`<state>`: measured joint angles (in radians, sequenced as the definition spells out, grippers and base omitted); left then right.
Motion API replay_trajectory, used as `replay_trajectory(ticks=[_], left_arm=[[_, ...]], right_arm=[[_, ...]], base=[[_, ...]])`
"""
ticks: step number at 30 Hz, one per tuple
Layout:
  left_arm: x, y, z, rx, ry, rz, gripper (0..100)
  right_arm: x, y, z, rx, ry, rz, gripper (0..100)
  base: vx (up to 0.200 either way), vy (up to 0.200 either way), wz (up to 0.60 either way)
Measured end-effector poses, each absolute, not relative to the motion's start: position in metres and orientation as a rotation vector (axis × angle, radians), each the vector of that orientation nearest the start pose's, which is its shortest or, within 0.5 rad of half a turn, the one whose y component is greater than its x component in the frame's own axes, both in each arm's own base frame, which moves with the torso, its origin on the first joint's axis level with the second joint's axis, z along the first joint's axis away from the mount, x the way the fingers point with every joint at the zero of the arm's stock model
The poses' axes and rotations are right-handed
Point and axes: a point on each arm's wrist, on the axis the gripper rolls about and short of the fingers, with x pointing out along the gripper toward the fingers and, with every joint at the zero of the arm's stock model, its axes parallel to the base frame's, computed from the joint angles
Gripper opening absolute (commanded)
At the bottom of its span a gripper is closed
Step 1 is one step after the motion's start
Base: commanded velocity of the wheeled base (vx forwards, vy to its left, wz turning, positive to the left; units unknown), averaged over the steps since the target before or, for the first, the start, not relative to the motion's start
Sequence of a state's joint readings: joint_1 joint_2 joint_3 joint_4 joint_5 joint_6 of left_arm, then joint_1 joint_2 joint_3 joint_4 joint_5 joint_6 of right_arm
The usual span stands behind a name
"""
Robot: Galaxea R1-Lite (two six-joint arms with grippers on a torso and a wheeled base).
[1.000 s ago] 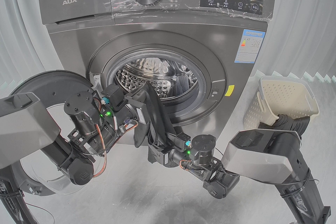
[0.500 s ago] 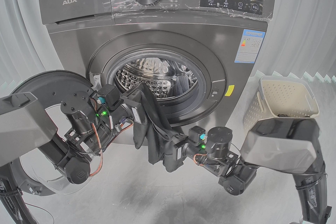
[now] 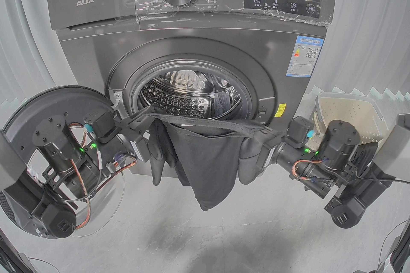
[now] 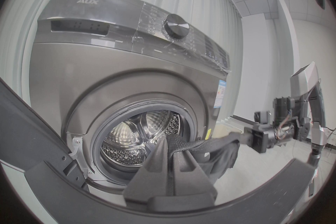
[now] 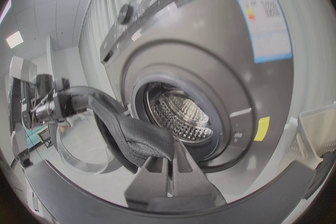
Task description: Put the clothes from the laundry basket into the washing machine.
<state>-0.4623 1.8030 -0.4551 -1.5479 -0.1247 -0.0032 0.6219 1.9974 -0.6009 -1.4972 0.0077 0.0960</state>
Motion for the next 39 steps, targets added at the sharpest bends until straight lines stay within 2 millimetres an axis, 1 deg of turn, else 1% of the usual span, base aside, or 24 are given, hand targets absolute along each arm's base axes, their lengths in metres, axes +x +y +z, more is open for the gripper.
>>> replay_trajectory(ticks=[2,5,9,14,20,27,39], left_arm=[[0.244,-0.124,0.161,-0.034,-0.201,-0.593,0],[0.238,-0.121,0.165,-0.033,-0.216,-0.596,0],[0.236,-0.118,0.17,-0.032,-0.234,-0.591,0],[0.233,-0.113,0.182,-0.039,-0.283,-0.579,0],[0.228,-0.106,0.191,-0.041,-0.317,-0.563,0],[0.224,-0.098,0.199,-0.043,-0.349,-0.541,0],[0.218,-0.098,0.209,-0.049,-0.389,-0.543,0]], right_arm=[[0.263,0.187,0.134,0.138,-0.107,0.632,0],[0.254,0.181,0.143,0.148,-0.131,0.633,0],[0.244,0.174,0.151,0.165,-0.147,0.627,0],[0.236,0.168,0.165,0.187,-0.186,0.624,0],[0.236,0.166,0.176,0.209,-0.228,0.597,0],[0.237,0.17,0.189,0.255,-0.277,0.567,0],[0.235,0.175,0.203,0.283,-0.324,0.552,0]], base=[[0.0,0.0,0.0],[0.0,0.0,0.0],[0.0,0.0,0.0],[0.0,0.0,0.0],[0.0,0.0,0.0],[0.0,0.0,0.0],[0.0,0.0,0.0]])
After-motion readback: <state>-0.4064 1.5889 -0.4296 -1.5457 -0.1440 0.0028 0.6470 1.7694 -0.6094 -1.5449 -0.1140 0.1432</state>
